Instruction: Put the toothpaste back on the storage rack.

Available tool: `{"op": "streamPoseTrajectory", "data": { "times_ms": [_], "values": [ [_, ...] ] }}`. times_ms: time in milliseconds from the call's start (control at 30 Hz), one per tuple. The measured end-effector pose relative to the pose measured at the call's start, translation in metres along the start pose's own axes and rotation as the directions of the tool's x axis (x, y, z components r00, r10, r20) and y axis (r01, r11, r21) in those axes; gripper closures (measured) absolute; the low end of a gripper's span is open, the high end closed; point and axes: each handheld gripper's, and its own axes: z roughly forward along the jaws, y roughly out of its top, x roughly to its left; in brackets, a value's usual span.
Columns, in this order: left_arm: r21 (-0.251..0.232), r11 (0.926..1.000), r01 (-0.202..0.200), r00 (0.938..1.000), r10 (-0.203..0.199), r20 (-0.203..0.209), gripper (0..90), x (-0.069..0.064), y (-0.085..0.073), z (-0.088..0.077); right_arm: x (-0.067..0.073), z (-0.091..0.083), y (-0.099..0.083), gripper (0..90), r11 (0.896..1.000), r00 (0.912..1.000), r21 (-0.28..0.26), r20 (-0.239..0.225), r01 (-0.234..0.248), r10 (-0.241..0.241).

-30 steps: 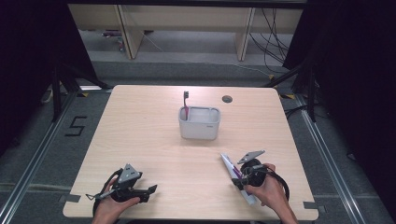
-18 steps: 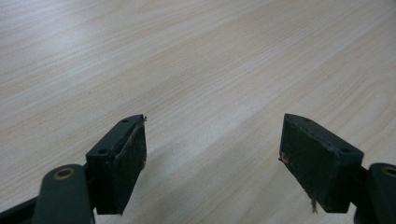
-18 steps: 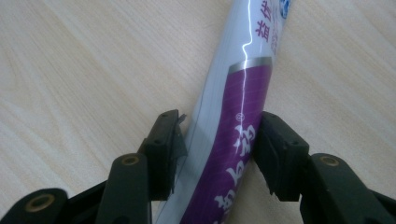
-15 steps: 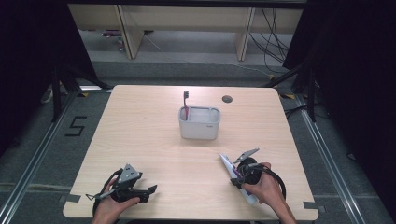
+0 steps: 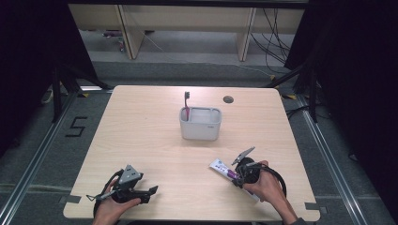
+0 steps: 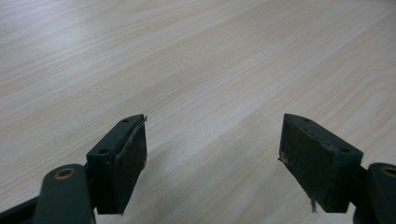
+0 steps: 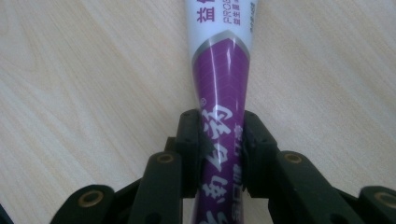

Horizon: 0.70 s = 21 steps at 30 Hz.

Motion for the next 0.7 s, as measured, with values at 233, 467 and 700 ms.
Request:
{"op": "streamPoseTrajectory", "data": {
  "times_ms": [233,467,700],
  "values": [
    [-0.003,1.0000,0.000,1.0000,0.000,-0.002,23.3,0.000,0.001,0.000,-0.003,0.000,0.003,74.3,0.999,0.9996,0.017,0.000,0.028,-0.028],
    [0.001,1.0000,-0.001,1.0000,0.001,-0.001,23.9,0.001,0.001,0.000,-0.001,-0.003,0.004,75.4,0.999,0.9989,0.016,0.012,0.045,-0.045],
    [-0.002,1.0000,-0.001,1.0000,0.001,-0.007,24.0,0.001,0.000,0.000,-0.006,-0.019,0.003,75.5,0.998,0.9995,-0.060,0.004,0.030,-0.030]
  ]
}}
